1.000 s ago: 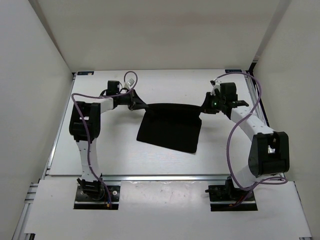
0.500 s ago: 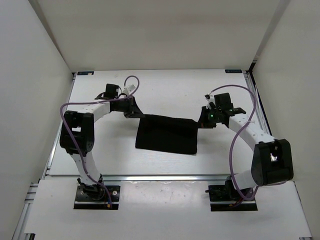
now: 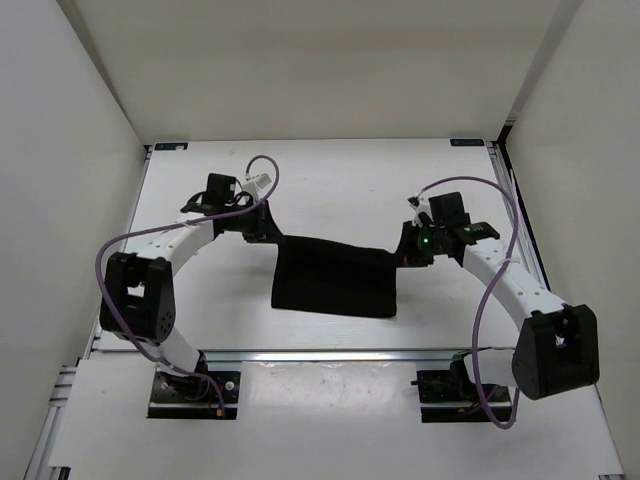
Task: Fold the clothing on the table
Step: Fold the skirt
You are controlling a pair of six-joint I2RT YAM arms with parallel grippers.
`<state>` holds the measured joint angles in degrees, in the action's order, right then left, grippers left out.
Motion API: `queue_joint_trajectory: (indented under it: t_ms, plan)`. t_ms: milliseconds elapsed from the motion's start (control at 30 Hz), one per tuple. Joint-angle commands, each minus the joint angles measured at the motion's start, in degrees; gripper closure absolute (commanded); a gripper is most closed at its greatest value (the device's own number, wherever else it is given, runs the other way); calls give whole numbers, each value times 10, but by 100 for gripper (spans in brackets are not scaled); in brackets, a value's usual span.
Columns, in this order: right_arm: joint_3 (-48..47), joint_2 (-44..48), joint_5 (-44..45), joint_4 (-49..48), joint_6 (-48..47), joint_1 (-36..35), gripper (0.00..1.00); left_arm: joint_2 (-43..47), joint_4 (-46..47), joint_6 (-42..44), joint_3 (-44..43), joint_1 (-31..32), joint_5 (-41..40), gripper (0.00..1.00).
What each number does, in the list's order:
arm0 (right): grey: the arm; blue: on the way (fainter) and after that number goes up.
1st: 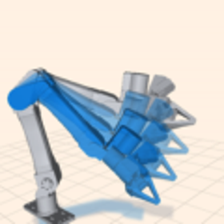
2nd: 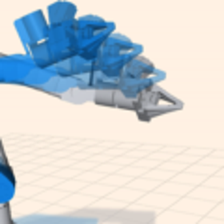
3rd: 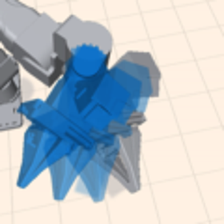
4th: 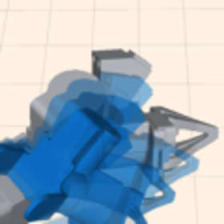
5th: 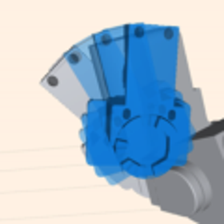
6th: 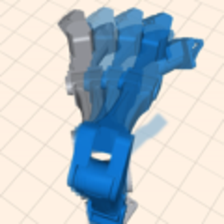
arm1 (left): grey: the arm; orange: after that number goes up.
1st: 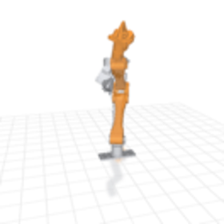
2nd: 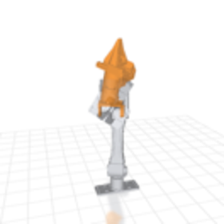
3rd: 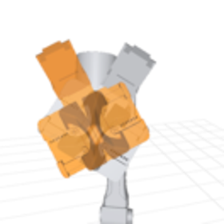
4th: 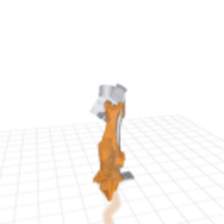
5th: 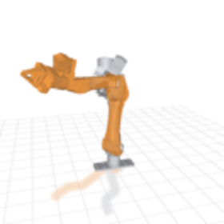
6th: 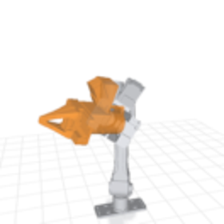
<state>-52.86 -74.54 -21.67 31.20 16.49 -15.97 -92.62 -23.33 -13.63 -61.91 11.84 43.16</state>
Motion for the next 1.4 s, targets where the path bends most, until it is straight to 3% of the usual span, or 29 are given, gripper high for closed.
queue_joint_trajectory:
  t_ms: [0, 367, 400, 433, 467, 500, 600, 633, 700, 800, 833, 867, 900, 967, 1033, 1067, 1200, 1367]
  plan:
    - [24, 23, -3, 53, -1, -13, 100, 45, -24, 25, 25, 6, -27, 99]
    - [95, 47, -42, 105, 13, -35, 100, 128, -84, 34, 161, 52, -101, 99]
    - [97, 45, -43, 112, 16, -36, 100, 132, -93, 35, 169, 56, -111, 91]
    - [103, 41, -47, 126, 7, -42, 97, 134, -98, 35, 173, 60, -124, 75]
    - [110, 41, -44, 146, 7, -43, 89, 140, -114, 39, 177, 65, -131, 66]
    - [113, 40, -37, 167, 1, -51, 84, 146, -126, 46, 180, 71, -138, 46]
    - [100, 55, -23, 210, -1, -58, 76, 162, -170, 49, 161, 80, -135, 17]
    - [91, 70, -16, 221, -2, -60, 71, 173, -189, 53, 156, 85, -129, 2]
    - [45, 78, -7, 270, -10, -53, 68, 189, -216, 54, 137, 93, -134, 1]
    - [-12, 84, 5, 294, -6, -60, 68, 220, -212, 44, 121, 84, -135, 8]
    - [-26, 79, 2, 287, -3, -60, 69, 220, -199, 31, 118, 72, -128, 15]
    - [-28, 77, 3, 284, 2, -63, 70, 216, -186, 26, 114, 62, -121, 37]
    - [-29, 72, -3, 259, 6, -59, 74, 207, -168, 10, 112, 58, -113, 49]
    - [-19, 56, -24, 213, 8, -55, 83, 191, -130, -10, 109, 58, -96, 84]
    - [0, 27, -39, 163, 25, -54, 92, 172, -77, -32, 114, 61, -97, 100]
    - [12, 13, -40, 123, 29, -59, 97, 158, -66, -39, 115, 61, -98, 100]
    - [33, -31, -47, 27, 65, -59, 99, 107, -2, -54, 117, 58, -102, 100]
    - [53, -81, -51, -18, 86, -57, 100, 58, 71, -94, 126, 71, -103, 100]
